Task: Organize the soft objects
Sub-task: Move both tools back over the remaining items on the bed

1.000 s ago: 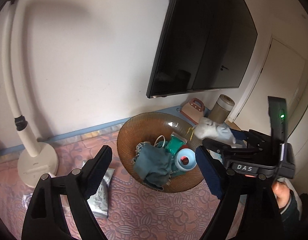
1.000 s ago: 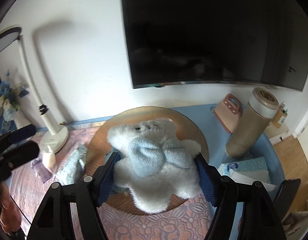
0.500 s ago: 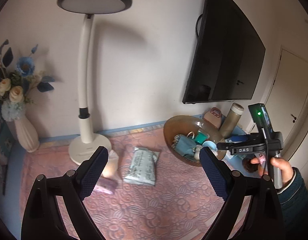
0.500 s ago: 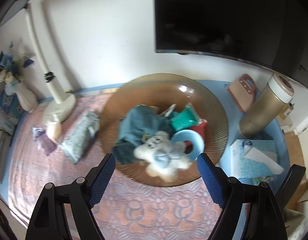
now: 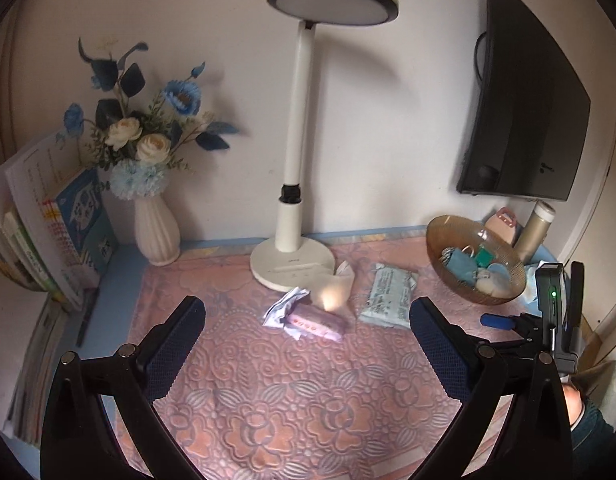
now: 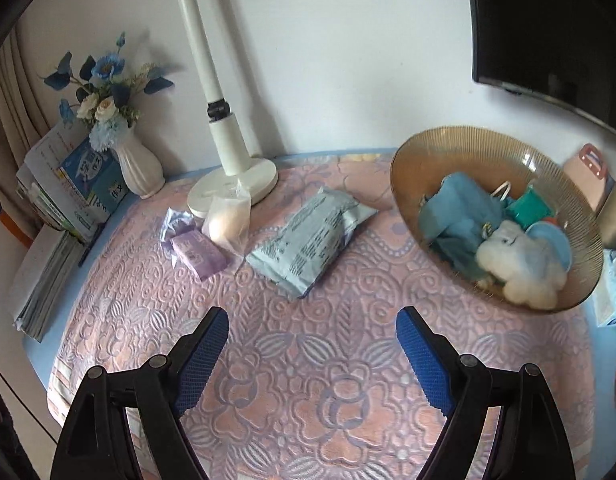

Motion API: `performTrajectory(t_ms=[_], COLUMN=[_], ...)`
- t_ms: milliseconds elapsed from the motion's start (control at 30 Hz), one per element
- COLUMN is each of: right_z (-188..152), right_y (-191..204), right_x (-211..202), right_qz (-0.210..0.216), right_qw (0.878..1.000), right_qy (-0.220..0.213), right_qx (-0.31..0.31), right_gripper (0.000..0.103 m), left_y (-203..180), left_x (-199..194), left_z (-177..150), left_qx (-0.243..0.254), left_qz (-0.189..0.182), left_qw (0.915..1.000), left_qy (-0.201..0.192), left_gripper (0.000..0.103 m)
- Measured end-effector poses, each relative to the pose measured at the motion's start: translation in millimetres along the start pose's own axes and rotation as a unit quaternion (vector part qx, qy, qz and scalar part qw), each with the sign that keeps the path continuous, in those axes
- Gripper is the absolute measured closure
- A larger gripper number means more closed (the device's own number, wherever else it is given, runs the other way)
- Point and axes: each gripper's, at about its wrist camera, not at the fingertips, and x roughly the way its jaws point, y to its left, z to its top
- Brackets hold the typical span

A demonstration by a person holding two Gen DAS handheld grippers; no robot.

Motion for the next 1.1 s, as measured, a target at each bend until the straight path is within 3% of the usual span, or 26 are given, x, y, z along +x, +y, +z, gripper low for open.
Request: performTrajectory(t_ms=[167,300,400,500,767,833,933,1000,1100], right_z=[-39.0,-49.5,-52.1,-55.8,-51.2,-51.2,-42.9,-27.6,-2.3], right_y=[3.4,11.7,14.8,15.6,-7.5,-10.4,-10.3,-9.3,-13.9], right_x=[48.2,58.5,58.0,59.6,61.5,58.9,57.3,57.2,61.4], right_qz=[0.042,0.023,0.032,0.019,0.020,0.022,0.030,0.021,0.018], right_qw=[0.998,0.999,0.998,0.999,0.999,0.999,0.994,0.991,0.988], right_qy=[0.040,0.029,0.025,0.019,0.021,0.029,0.077,0.100,0.092], right_qx=[0.005,-0.025,-0.037,-0.041,0.021,0.039,0.067,0.085,0.123], right_gripper=[0.018,0.018,0.018,0.011,0.011,0.011,0.011,0.011,0.011], left_y=[24.3,43.4,51.0,47.8,42.6,42.4,38.9,34.1,32.7], left_x=[63.8,118.7,133.6,135.4,131.0,128.7,127.1,130.2,148.9], left_z=[-67.5,-104.6,-115.2,-119.1,-117.8,-113.5,-98.7,-82.8,-65.5], left_qx=[-0.051,-0.106,-0.123,-0.120,-0.111,-0.123,-0.171,-0.191,-0.221], left_qz=[0.007,0.003,0.006,0.002,0.003,-0.015,-0.097,-0.131,-0.162], left_qw=[0.9973,0.9877,0.9844,0.9838,0.9853,0.9831,0.9699,0.9622,0.9499], left_qy=[0.053,0.115,0.126,0.133,0.130,0.135,0.144,0.142,0.151], left_gripper=[0.001,0.001,0.001,0.001,0.002,0.006,0.012,0.012,0.025])
